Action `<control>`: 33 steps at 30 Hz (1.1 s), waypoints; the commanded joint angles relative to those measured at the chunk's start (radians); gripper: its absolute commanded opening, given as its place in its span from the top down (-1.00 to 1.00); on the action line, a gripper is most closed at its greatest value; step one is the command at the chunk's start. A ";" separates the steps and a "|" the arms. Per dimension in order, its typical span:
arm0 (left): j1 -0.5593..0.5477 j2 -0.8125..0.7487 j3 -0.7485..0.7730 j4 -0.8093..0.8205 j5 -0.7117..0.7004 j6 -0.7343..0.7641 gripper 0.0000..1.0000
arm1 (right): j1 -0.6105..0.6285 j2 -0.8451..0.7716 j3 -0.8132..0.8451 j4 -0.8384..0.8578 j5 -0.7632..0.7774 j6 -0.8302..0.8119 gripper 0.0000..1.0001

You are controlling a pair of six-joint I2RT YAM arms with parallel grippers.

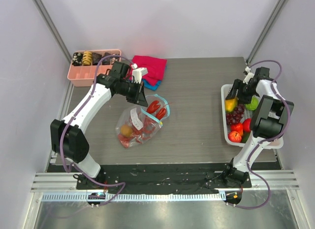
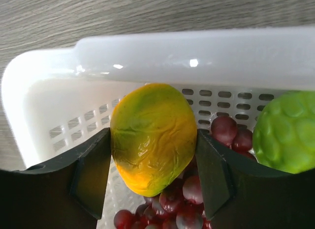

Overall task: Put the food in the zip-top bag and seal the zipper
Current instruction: Pick up the fake fruit from the bin, then place the fake fruit in the zipper food storage bag.

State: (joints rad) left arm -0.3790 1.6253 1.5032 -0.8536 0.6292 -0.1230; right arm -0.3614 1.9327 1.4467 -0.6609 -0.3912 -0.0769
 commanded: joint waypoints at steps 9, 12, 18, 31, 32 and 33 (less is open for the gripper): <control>0.000 -0.031 0.023 0.016 0.040 -0.006 1.00 | -0.059 -0.244 0.168 -0.072 -0.130 0.035 0.94; 0.000 -0.035 0.022 0.016 0.041 -0.006 1.00 | -0.056 -0.288 0.170 0.008 -0.193 0.179 0.98; 0.000 -0.039 0.005 0.050 0.070 -0.056 1.00 | 0.137 -0.471 -0.064 0.434 -0.144 0.562 0.98; 0.023 -0.007 0.014 0.140 0.129 -0.181 1.00 | 0.806 -0.364 -0.152 0.569 0.195 0.702 0.98; 0.025 -0.004 0.011 0.149 0.130 -0.190 1.00 | 0.826 -0.360 -0.184 0.622 0.215 0.681 0.98; 0.028 -0.001 0.009 0.165 0.133 -0.205 1.00 | 0.848 -0.357 -0.201 0.644 0.222 0.666 0.98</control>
State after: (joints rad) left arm -0.3649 1.6253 1.5002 -0.7887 0.7029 -0.2600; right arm 0.4213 1.5784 1.2930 -0.1722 -0.2588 0.6277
